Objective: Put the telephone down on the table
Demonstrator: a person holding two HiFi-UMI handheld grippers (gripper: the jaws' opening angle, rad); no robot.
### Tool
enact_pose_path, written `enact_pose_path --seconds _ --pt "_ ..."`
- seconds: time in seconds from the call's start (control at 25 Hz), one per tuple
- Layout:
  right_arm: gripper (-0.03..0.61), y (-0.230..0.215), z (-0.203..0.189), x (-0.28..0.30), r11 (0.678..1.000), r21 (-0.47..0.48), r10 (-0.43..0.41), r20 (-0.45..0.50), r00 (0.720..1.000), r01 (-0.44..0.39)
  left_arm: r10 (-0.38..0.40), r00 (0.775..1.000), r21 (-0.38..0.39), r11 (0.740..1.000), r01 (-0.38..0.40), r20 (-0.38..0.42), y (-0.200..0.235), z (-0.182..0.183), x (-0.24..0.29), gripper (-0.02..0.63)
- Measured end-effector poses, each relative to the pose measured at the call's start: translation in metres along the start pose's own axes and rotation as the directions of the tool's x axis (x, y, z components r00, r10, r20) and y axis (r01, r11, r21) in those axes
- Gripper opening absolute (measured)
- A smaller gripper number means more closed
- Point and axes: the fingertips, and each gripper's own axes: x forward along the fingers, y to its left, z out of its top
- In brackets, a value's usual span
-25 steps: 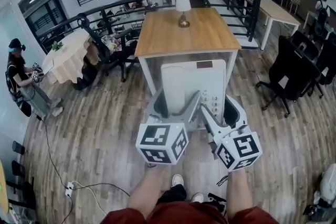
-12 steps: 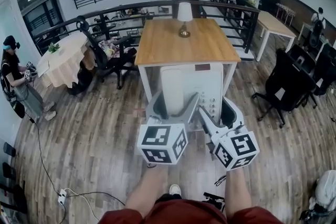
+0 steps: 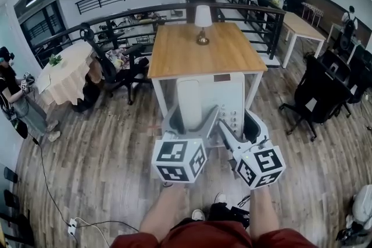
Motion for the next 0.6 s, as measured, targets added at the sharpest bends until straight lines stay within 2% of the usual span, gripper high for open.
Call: enact_pose_path --seconds 0.28,0.6 --pt "0.298 -0.038 -0.015 0.035 1.0 0.02 -0.001 -0.002 1.0 0.001 0.001 1.0 0.005 1.0 -0.001 -0.019 0.012 -0.013 0.051 0.397" --pt "0.298 -0.104 -0.026 0.08 0.999 0.038 -0.013 -0.008 1.0 0.013 -0.006 0.999 0.009 1.0 0.006 -0.044 0.017 -0.026 0.132 0.397"
